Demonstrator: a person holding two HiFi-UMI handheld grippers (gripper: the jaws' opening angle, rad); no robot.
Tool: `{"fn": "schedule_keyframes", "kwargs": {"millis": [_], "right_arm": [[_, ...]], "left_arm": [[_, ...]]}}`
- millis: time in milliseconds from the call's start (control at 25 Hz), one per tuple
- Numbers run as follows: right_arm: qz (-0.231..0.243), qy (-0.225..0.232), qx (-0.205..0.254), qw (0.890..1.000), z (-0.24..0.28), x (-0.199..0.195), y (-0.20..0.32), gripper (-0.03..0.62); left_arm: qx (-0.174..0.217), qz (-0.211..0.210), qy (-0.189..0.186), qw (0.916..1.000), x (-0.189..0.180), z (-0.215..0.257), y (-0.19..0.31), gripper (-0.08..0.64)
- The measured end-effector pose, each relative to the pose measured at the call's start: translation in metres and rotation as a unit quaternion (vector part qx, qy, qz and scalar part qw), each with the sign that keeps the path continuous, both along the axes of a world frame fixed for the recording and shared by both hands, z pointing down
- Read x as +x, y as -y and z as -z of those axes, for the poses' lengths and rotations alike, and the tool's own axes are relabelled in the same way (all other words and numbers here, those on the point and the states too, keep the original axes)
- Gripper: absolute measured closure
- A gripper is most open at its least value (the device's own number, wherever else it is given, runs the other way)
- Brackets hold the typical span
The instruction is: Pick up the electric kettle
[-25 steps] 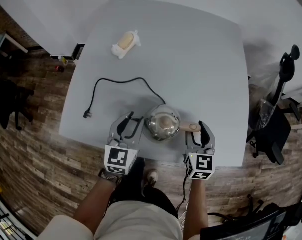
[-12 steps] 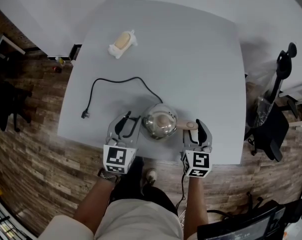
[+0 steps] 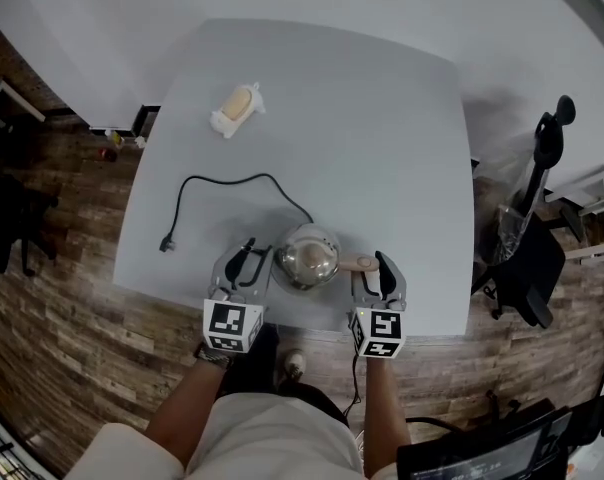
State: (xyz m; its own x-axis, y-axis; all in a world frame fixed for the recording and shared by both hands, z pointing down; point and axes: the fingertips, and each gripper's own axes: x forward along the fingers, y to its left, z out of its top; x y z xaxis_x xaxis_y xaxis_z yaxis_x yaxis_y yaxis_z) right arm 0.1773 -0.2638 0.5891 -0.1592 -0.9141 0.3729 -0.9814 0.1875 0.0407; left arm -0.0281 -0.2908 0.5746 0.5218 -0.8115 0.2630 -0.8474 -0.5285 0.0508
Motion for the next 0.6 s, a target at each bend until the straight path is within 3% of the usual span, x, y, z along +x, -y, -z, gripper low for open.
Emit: {"fn": "schedule_keyframes", "kwargs": {"millis": [240,600], "right_arm": [[0.001,0.008,0.006,1.0,-0.002,0.0032,0.0002,0.417],[-0.007,0.008,-0.001,1.0,-0.0026,0.0005,-0.0021,0.416]], "left_arm": [[0.0,0.002,-0.027,0.9996,0.0028,0.0019,0.0005,0.431],[-0.017,0.009,-0.037,0.9991,-0.0003,-0.0012,0.0022,0.437]]}}
